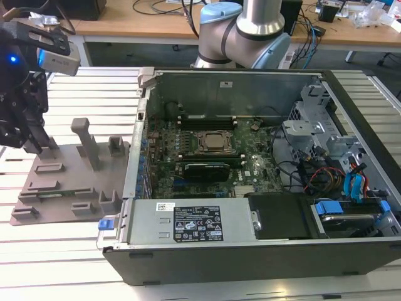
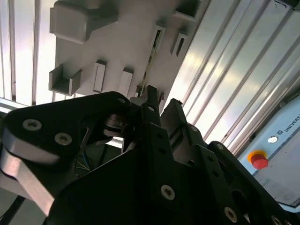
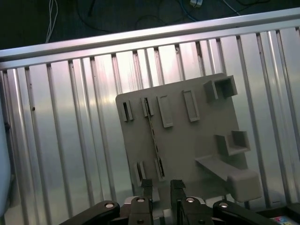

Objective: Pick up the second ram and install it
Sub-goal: 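Pick up the second ram and move it above second insertion slot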

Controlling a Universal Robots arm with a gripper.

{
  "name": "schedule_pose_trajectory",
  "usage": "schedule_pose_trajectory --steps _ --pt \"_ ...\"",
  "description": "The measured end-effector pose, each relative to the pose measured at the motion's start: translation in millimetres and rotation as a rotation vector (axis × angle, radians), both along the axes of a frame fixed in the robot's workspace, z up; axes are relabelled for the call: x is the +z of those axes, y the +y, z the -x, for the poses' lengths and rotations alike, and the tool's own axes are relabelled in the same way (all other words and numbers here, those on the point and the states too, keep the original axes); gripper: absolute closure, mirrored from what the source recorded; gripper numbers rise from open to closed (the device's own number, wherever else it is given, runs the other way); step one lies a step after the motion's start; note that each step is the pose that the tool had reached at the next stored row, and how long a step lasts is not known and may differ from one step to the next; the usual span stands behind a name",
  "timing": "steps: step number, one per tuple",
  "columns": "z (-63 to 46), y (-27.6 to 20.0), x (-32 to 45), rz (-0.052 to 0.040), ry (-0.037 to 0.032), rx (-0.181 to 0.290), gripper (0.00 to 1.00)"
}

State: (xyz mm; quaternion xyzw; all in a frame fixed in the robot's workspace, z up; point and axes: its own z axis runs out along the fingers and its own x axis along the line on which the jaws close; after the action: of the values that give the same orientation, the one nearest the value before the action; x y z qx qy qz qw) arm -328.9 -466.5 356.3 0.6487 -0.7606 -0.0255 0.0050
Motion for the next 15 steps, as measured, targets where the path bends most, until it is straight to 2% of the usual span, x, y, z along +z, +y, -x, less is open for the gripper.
schedule_pose_trajectory --steps 15 --pt "0.0 0.0 -23.3 0.0 0.0 0.0 0.7"
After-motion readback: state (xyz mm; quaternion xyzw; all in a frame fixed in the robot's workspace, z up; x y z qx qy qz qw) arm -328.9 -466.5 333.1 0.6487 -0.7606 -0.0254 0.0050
